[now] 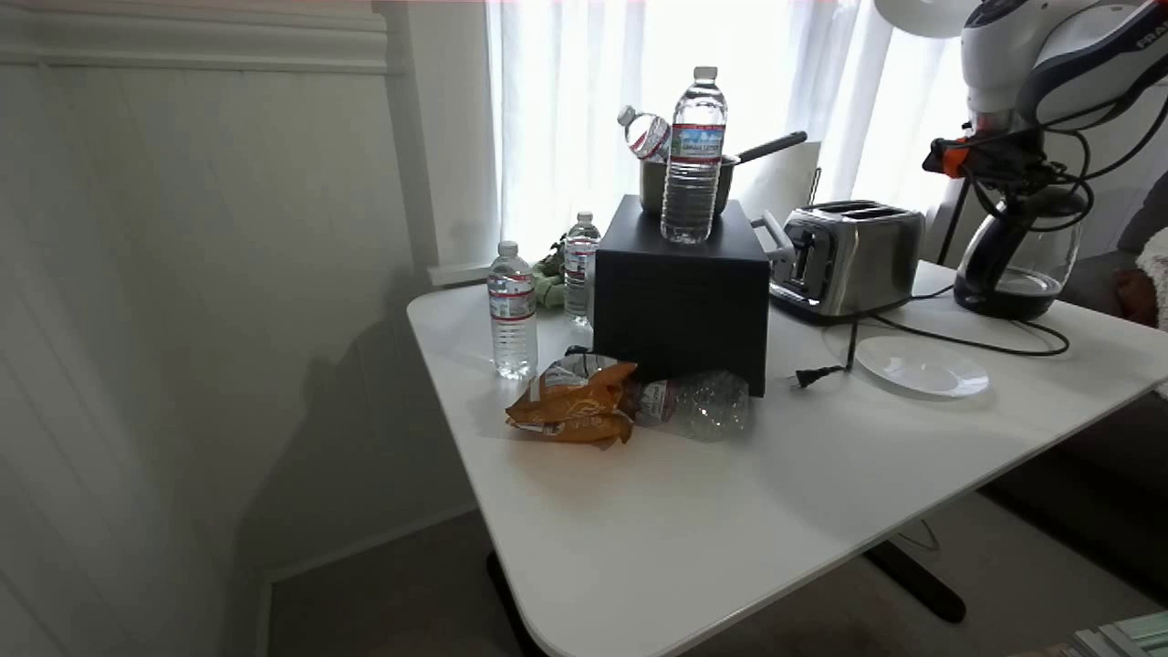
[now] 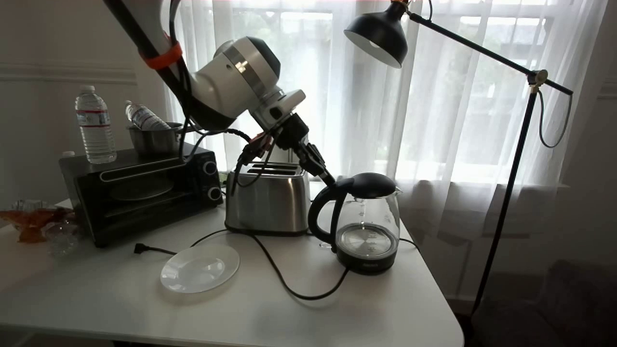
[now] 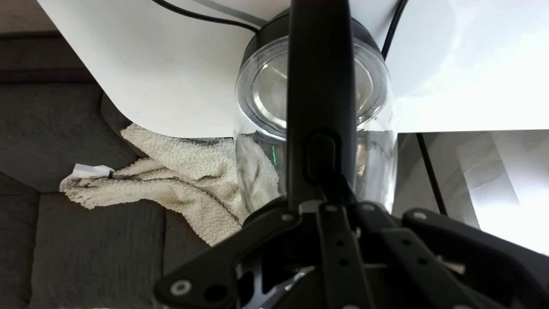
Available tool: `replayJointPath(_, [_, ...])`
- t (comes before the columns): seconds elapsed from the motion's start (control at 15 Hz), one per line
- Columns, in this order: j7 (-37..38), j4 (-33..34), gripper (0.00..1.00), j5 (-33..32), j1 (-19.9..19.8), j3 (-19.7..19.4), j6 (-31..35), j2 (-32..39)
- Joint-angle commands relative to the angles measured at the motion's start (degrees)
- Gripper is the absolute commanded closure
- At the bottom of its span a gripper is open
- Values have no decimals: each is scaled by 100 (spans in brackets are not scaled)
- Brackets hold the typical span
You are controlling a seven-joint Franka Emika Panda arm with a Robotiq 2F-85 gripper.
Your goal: Press the lid ejecting button of the electric kettle
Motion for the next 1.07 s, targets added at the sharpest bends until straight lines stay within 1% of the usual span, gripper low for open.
replayJointPath(0.0, [588, -542, 98, -124, -104, -122, 463, 272])
replayJointPath(0.27, [693, -619, 98, -261, -147, -139, 621, 149])
replayJointPath(0.53, [368, -635, 98, -124, -181, -157, 656, -145])
replayJointPath(1.0, [-58, -572, 98, 13, -222, -170, 375, -406])
